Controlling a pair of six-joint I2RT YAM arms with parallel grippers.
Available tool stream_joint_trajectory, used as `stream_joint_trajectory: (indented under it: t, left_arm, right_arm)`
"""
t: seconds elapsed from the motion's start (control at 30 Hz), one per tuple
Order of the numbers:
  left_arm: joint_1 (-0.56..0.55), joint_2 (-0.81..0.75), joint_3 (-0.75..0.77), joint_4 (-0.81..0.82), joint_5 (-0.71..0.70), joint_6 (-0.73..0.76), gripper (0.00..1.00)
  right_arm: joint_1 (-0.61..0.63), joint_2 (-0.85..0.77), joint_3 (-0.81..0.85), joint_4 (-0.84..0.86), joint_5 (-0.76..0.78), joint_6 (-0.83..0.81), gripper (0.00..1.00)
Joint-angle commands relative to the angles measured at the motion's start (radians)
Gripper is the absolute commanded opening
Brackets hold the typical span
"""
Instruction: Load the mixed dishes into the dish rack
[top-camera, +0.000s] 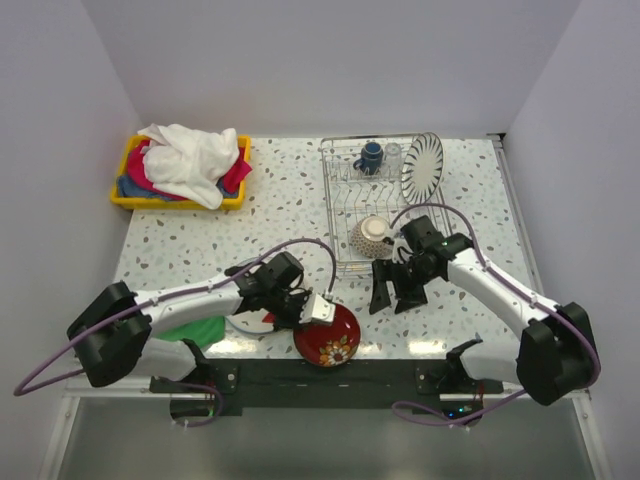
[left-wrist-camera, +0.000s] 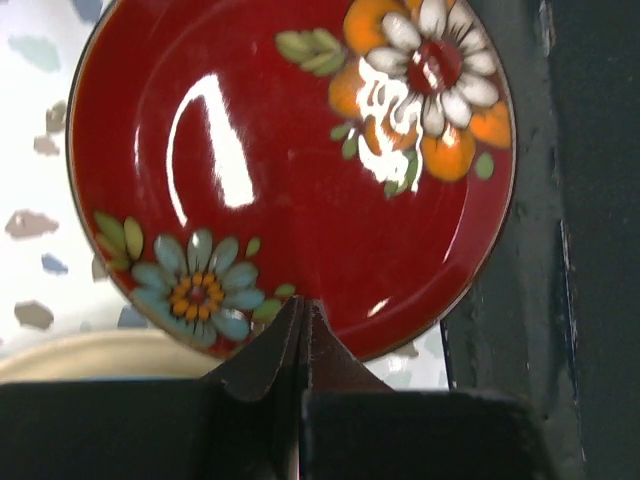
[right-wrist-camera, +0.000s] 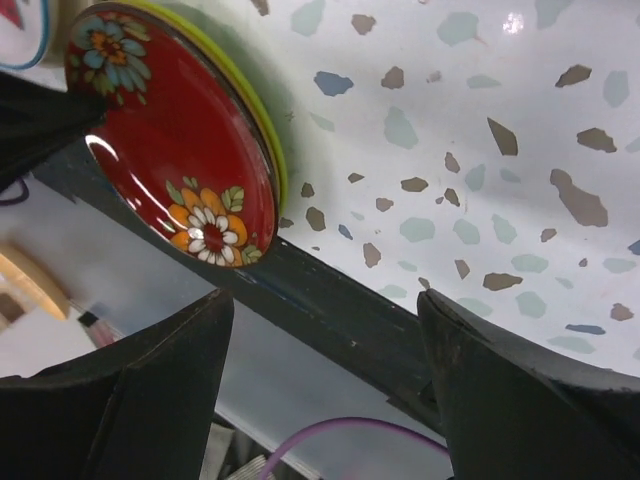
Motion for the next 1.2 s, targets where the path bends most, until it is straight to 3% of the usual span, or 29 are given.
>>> stream_joint_trajectory:
  t: [0.0, 0.27, 0.53, 0.77, 1.0, 1.17]
  left_arm:
    - [-0.048, 0.042, 0.012, 0.134, 0.031, -0.013, 0.00]
    - [-0.092, 0.148, 0.034, 0.192, 0.021, -0.028, 0.00]
    - [-0.120, 0.188, 0.032, 0.243, -0.013, -0.044, 0.00]
    - [-0.134, 0.217, 0.051, 0.259, -0.019, -0.057, 0.00]
    - [-0.138, 0.213, 0.048, 0.259, -0.024, -0.057, 0.00]
    - [-0.144, 0.214, 0.043, 0.270, -0.038, -0.065, 0.00]
  right_arm:
    - [0.003, 0.039, -0.058, 0.119, -0.018, 0.147, 0.79]
    - [0.015, 0.071, -0.136, 0.224, -0.056, 0.256, 0.76]
    - [0.104, 0.073, -0.195, 0.371, -0.076, 0.355, 0.66]
    - [0.153, 0.090, -0.203, 0.350, -0.049, 0.413, 0.54]
    - [0.199, 0.122, -0.213, 0.360, -0.055, 0.445, 0.49]
    - [0.214, 0.104, -0.138, 0.188, 0.054, 0.373, 0.43]
